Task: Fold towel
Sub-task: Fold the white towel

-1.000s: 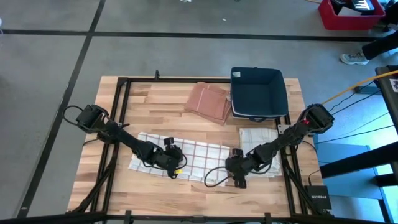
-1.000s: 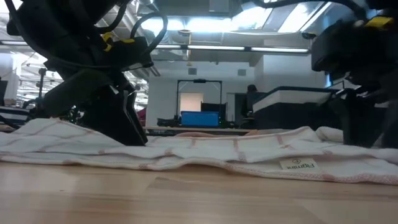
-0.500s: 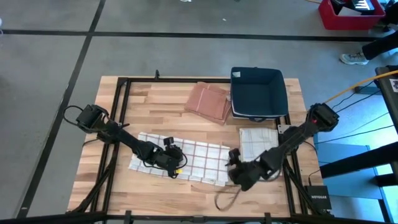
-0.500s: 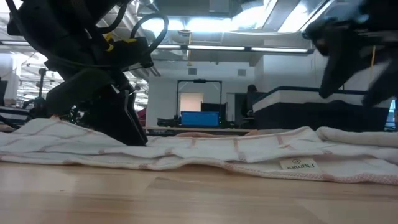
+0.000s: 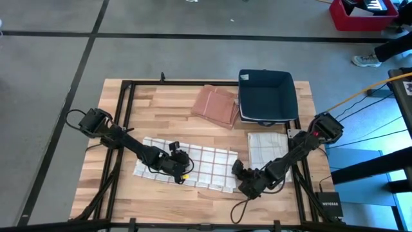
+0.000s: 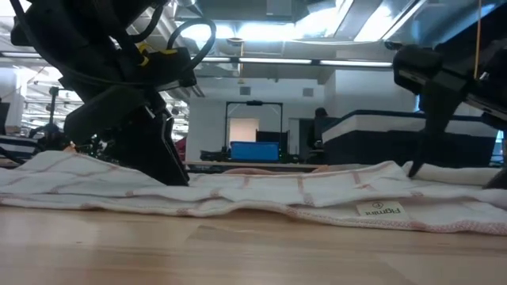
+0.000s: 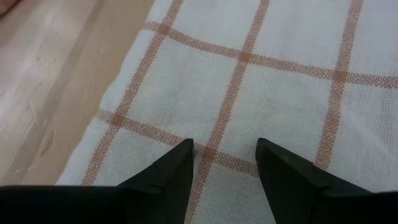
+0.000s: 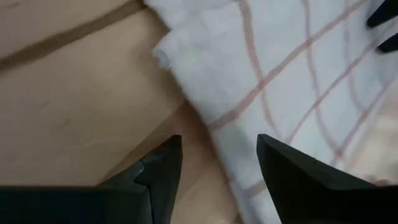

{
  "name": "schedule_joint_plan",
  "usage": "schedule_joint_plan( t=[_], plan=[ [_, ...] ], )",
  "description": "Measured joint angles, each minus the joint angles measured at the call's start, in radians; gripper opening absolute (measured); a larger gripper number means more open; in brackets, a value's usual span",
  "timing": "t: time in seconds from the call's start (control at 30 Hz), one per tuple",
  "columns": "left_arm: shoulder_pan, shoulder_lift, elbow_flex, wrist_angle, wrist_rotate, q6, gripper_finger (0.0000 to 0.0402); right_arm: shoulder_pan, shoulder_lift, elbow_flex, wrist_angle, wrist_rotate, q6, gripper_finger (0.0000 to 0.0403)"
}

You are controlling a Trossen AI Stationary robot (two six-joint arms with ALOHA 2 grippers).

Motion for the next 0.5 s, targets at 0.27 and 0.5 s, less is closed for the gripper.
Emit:
schedule_joint_plan(
  t=[0.27,0.5],
  plan=[
    [0.002,0.0,0.0,0.006,0.0,-0.001,0.0166,-0.038,0.018,-0.004,0.088,-0.022,-0.095,0.0214],
    [0.002,0.0,0.0,0.009,0.0,-0.001,0.0166,-0.08,0.066,-0.01,0.213,-0.03,-0.224,0.0213]
  ],
)
